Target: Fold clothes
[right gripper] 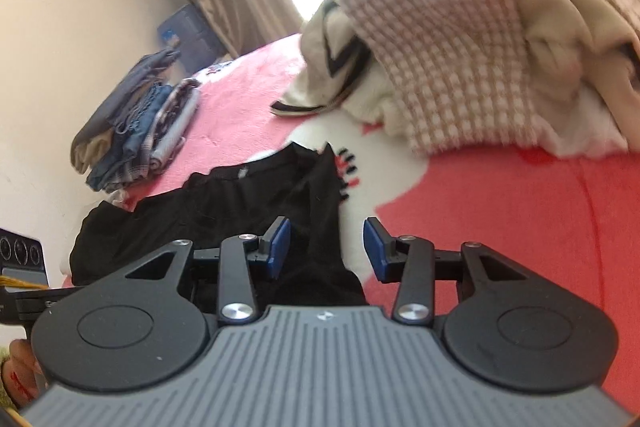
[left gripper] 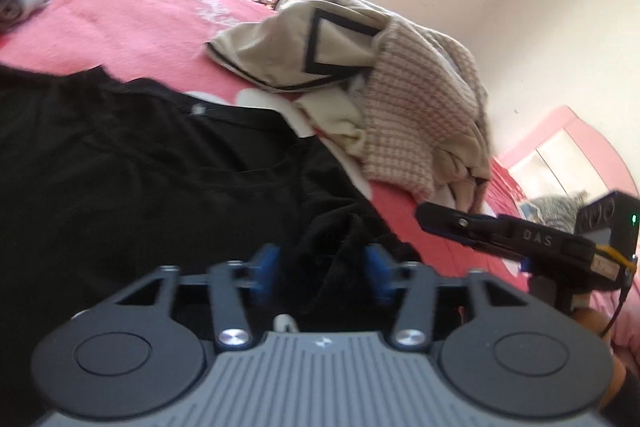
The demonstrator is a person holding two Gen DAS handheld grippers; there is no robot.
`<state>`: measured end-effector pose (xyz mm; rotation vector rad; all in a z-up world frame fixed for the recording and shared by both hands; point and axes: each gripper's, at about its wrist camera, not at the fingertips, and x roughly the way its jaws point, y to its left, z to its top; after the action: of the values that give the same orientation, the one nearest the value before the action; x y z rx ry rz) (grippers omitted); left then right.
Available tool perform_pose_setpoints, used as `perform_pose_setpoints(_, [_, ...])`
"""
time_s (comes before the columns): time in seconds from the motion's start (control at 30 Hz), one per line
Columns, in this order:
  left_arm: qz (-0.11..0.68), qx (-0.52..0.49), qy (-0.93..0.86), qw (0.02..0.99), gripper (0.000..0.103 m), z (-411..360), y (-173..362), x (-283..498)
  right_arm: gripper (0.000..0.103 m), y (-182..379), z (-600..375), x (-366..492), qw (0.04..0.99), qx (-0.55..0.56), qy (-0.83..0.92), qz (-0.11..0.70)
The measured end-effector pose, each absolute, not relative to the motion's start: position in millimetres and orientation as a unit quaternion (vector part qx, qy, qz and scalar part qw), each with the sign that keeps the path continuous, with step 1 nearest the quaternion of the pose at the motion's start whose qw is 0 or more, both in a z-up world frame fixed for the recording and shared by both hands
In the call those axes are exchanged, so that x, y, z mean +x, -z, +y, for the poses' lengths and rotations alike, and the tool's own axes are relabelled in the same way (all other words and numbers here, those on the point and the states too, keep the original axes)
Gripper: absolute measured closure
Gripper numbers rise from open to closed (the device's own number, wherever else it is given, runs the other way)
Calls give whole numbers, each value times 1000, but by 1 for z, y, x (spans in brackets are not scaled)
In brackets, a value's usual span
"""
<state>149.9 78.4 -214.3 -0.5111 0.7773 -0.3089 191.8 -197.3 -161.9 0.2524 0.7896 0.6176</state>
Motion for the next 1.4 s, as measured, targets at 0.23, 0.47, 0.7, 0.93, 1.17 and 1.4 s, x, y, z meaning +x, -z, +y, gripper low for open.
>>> perform_pose_setpoints(0.23, [388,-227,143,882,43,60,213,167,63,156,-185,183,873,59,-311,371])
perform_pose_setpoints(0.47, [401,-201,138,883,37,43,212,173,63,162,-206,180,878,105,-276,377])
perform_pose_setpoints(0.7, [383,-214,137,888,100,49,206,171,64,168,-210,170,875,126,-268,383])
perform_pose_setpoints(0.93, [313,-291,144,893,100,91,191,152,70,172,-201,158,878,86,-262,392])
perform_pose_setpoints(1.17, [309,-310,151,886,99,129,195,142,70,173,-208,156,876,95,-253,399])
perform_pose_setpoints(1.4, [344,-183,155,908,95,120,208,131,68,165,-195,162,852,152,-314,391])
